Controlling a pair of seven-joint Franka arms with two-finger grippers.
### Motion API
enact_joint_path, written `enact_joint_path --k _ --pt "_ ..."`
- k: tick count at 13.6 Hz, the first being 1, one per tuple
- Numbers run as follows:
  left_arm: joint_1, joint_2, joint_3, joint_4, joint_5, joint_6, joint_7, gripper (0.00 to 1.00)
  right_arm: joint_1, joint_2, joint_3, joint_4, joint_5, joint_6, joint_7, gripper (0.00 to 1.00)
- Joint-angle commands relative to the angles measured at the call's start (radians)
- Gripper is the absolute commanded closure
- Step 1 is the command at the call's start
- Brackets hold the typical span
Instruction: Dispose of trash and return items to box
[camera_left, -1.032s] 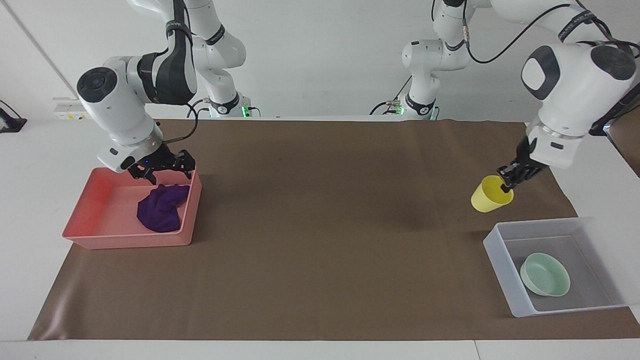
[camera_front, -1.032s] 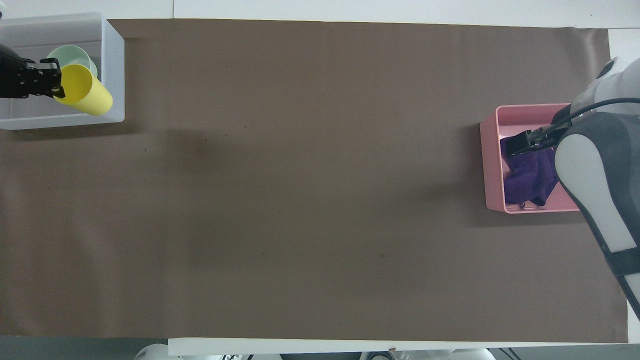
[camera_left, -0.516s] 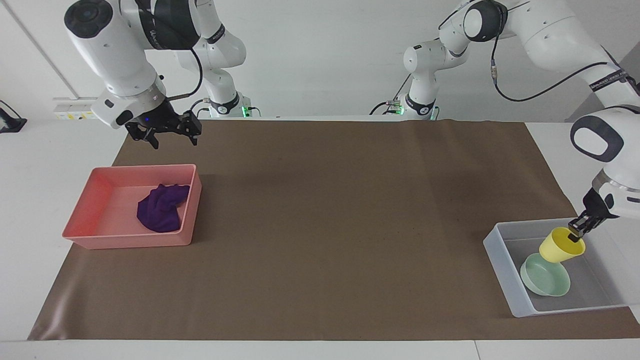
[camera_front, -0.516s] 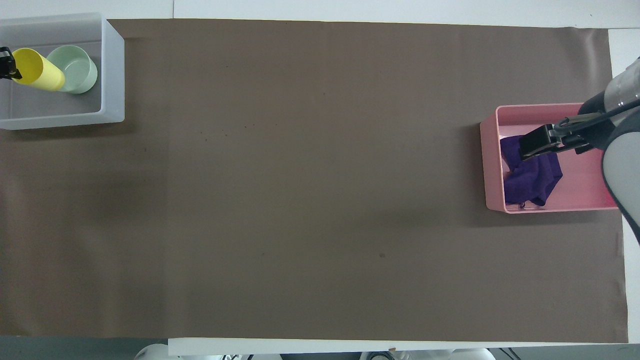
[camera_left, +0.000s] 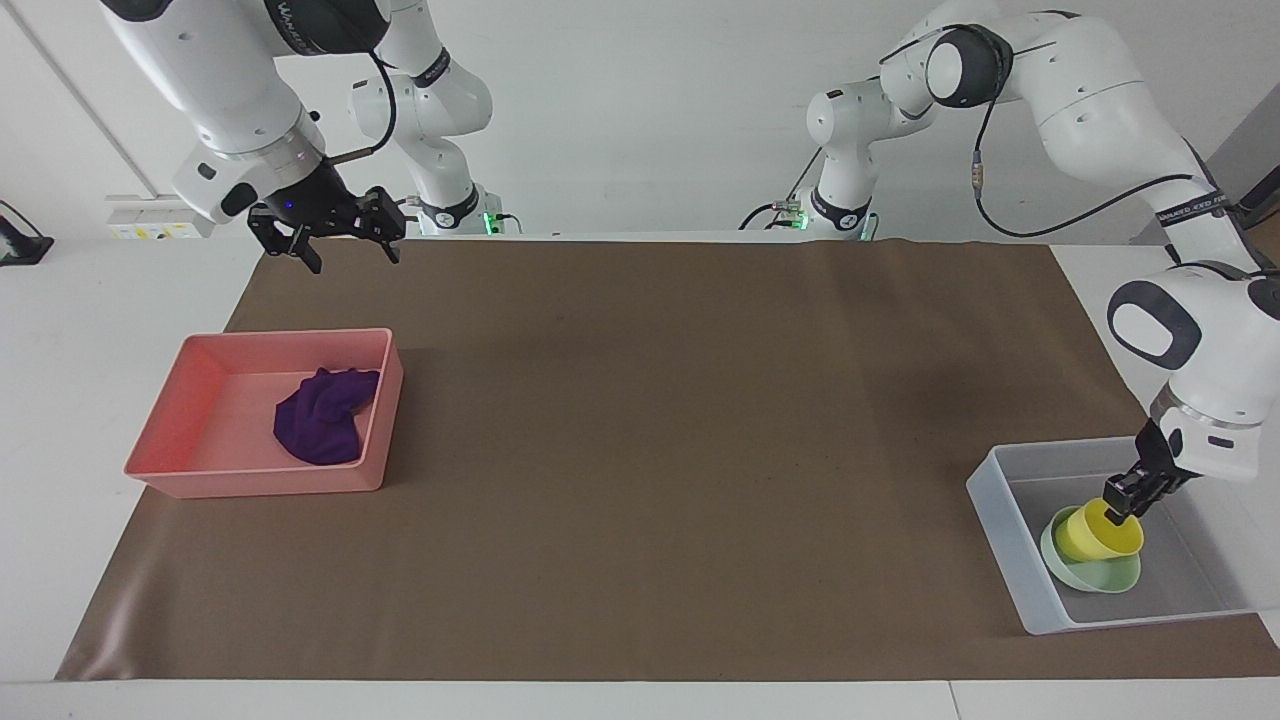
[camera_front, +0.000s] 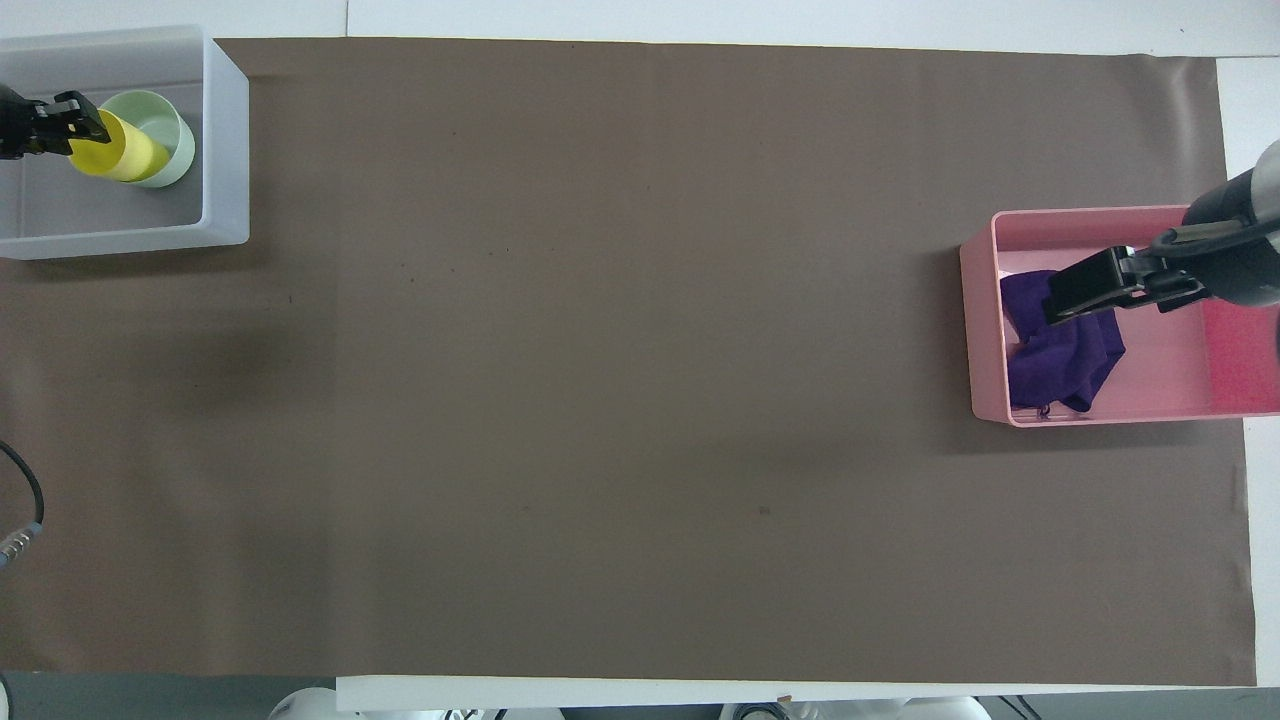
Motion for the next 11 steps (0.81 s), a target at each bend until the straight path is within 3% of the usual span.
enact_joint_path --k 1,2,5,8,11 --pt "-0.027 -0.124 0.009 -0.048 0.0 -0.116 0.012 0.0 -0.009 -0.018 0.005 -0.02 0.017 -0.005 0.006 0.0" --pt "-0.042 -0.188 0.009 -0.045 0.001 -0.265 0.017 0.0 -0.007 -0.023 0.005 -0.037 0.017 -0.003 0.007 0.0" --pt "-0.103 -0.35 0.007 -0.079 0.001 -0.545 -0.044 0.0 -0.007 -0.035 0.004 -0.057 0.003 0.017 0.0 0.0" --pt "-0.138 -0.571 0.001 -0.217 0.003 -0.624 -0.046 0.0 -0.009 -0.035 0.002 -0.06 -0.006 0.035 0.007 0.01" --pt "-0.151 -0.56 -0.019 -0.101 0.018 -0.701 0.027 0.0 -0.01 -0.038 0.004 -0.067 -0.029 0.032 0.011 0.01"
